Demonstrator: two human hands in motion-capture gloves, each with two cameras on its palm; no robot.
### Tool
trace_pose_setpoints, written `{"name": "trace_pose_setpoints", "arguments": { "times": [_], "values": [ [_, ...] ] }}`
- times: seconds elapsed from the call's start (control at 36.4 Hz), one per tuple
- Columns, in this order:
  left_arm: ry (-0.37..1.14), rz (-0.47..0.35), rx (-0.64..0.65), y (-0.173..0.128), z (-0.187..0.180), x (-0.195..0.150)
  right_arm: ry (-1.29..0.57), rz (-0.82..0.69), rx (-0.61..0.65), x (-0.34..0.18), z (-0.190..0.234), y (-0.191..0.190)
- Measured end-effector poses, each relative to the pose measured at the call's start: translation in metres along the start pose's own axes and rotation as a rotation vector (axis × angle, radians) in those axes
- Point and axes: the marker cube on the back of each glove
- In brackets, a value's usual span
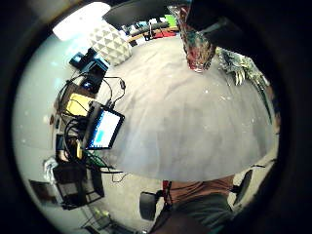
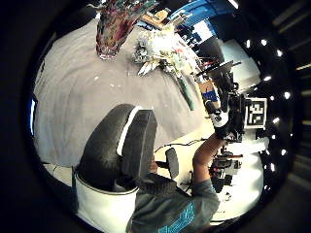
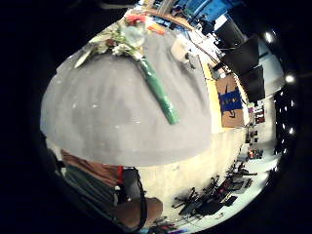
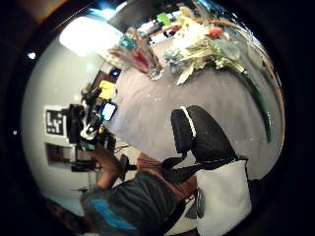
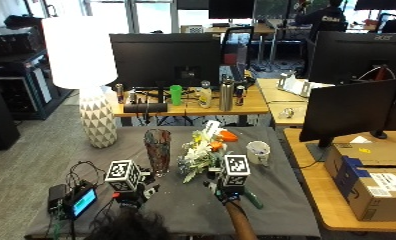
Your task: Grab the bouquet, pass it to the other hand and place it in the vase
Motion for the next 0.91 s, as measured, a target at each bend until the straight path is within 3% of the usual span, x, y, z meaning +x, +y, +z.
{"name": "trace_pose_setpoints", "arguments": {
  "times": [0.33, 0.47, 0.72, 0.91],
  "values": [
    [0.015, 0.004, 0.016, 0.003, -0.001, 0.005, 0.028, 0.148, 0.046, 0.096, 0.007, 0.003],
    [0.017, 0.002, 0.016, 0.002, 0.002, 0.007, 0.018, 0.213, 0.034, 0.133, 0.032, -0.005],
    [0.007, 0.000, -0.006, -0.003, 0.014, 0.006, -0.032, 0.326, -0.112, 0.189, 0.097, -0.021],
    [0.017, -0.006, -0.035, -0.004, 0.022, 0.005, -0.068, 0.366, -0.237, 0.196, 0.134, -0.024]
  ]
}}
